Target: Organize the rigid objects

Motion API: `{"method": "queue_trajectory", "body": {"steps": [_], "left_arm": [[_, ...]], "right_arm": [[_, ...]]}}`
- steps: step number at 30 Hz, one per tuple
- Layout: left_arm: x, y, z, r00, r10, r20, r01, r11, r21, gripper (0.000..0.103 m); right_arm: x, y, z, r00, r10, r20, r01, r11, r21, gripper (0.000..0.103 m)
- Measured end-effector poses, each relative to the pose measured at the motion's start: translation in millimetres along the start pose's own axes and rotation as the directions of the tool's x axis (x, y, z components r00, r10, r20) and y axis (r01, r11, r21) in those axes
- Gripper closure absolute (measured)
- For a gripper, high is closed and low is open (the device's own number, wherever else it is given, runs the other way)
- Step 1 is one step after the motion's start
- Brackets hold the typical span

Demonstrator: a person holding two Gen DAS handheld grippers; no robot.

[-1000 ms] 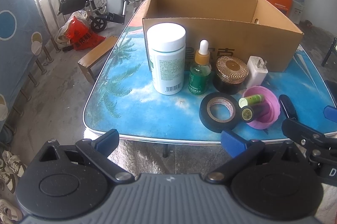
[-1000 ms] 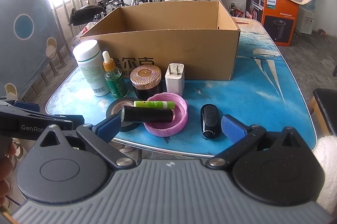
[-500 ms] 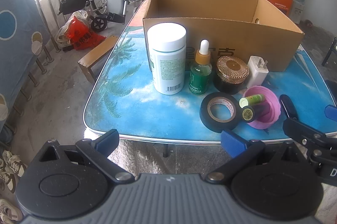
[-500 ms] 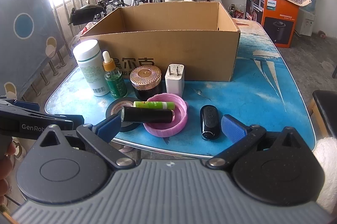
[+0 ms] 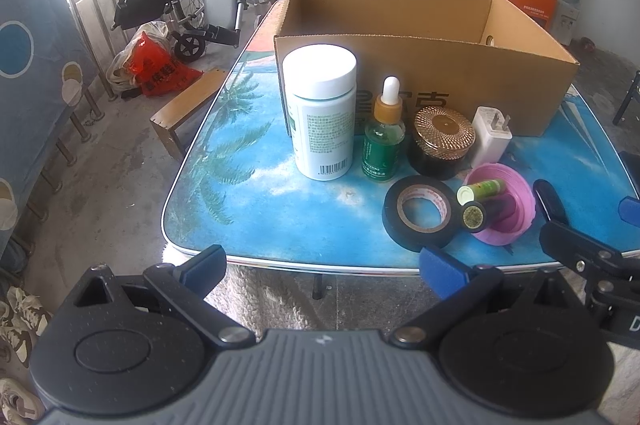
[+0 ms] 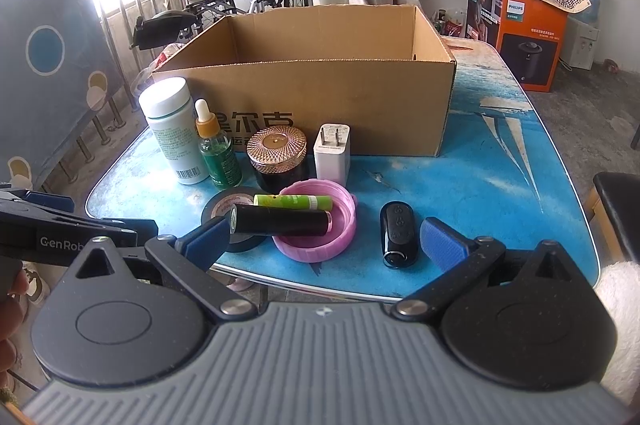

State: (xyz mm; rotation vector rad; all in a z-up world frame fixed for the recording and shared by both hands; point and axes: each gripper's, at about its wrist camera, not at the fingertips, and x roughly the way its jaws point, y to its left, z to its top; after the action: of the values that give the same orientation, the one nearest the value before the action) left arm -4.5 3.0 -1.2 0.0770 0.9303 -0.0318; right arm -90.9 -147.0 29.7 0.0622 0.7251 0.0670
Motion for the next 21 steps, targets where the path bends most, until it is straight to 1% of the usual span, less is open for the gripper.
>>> {"method": "queue_trajectory", "body": {"steps": [14, 21], "left_arm": [[1.5, 0.9, 0.5, 1.0, -0.001, -0.003, 0.001, 1.0, 0.005, 0.0], [9.2, -4.4, 7.0, 1.0, -0.002, -0.018, 0.002, 1.0, 0.021, 0.0]], "right_arm": [[3.4, 1.1, 4.5, 1.0, -0.005, 0.007, 0.005, 1.0, -0.007, 0.001], [9.1, -2.2, 6.4, 1.0, -0.01, 0.001, 0.01, 1.0, 0.005, 0.001]]}}
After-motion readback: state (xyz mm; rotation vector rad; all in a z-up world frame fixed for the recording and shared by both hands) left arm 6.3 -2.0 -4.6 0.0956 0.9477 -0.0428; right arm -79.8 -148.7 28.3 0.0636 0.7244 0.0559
